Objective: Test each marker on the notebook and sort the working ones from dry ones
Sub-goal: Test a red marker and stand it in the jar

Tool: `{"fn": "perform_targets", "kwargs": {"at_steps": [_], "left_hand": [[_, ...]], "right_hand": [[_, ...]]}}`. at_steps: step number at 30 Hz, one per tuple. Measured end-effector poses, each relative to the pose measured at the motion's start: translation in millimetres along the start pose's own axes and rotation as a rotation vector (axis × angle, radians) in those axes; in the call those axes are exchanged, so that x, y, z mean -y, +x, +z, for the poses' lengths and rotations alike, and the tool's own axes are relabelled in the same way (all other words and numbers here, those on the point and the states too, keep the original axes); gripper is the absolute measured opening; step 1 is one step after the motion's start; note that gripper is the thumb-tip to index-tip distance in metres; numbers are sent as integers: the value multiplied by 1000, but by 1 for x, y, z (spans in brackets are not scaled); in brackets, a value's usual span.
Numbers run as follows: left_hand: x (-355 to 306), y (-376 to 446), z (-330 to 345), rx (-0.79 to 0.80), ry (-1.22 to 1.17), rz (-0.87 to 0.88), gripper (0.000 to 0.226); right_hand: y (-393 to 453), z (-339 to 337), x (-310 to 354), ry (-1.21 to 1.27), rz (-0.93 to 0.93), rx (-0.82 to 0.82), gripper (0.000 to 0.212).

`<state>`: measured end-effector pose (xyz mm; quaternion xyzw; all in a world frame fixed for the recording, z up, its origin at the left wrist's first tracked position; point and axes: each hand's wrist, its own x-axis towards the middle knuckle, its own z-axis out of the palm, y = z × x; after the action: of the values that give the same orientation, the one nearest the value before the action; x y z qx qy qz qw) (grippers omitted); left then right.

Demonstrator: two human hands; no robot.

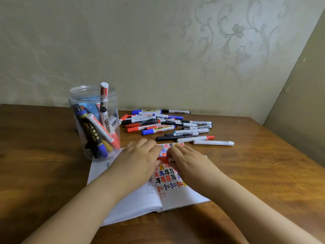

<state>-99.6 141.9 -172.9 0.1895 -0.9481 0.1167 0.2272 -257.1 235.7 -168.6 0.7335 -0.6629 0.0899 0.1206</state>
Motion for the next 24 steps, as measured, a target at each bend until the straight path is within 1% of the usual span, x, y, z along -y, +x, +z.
{"fn": "perform_targets", "kwargs": {"at_steps": [2,4,5,7,8,9,12,13,16,19,22,24], "left_hand": [[0,0,-4,53,3,25,23],[-1,-1,-6,115,-41,22,13],[-1,-3,-5,166,-28,-3,12],[0,-9,2,208,-57,-54,14],[0,-11,4,209,-83,-72,15],[-1,-14,6,199,-109,-90,17],[2,-19,11,214,-200,-148,18],[4,-19,12,220,-220,-147,17],[11,-20,12,244,-267,-122,17],[15,-20,13,254,-296,-95,16],[13,-21,9,260,-354,-100,15],[12,-21,8,242,-380,-101,16]], "right_hand": [[-1,5,6,-11,-30,-33,20],[-1,10,10,-74,-74,-65,13],[-1,13,11,-89,-86,-94,16],[2,21,12,-139,-103,-130,25],[3,25,13,-164,-117,-141,26],[5,27,17,-173,-128,-148,24],[6,37,21,-171,-131,-212,7],[6,39,22,-153,-122,-223,6],[5,40,24,-118,-116,-205,18],[5,35,26,-113,-90,-210,10],[4,33,29,-97,-86,-214,28],[3,35,28,-87,-83,-224,34]]}}
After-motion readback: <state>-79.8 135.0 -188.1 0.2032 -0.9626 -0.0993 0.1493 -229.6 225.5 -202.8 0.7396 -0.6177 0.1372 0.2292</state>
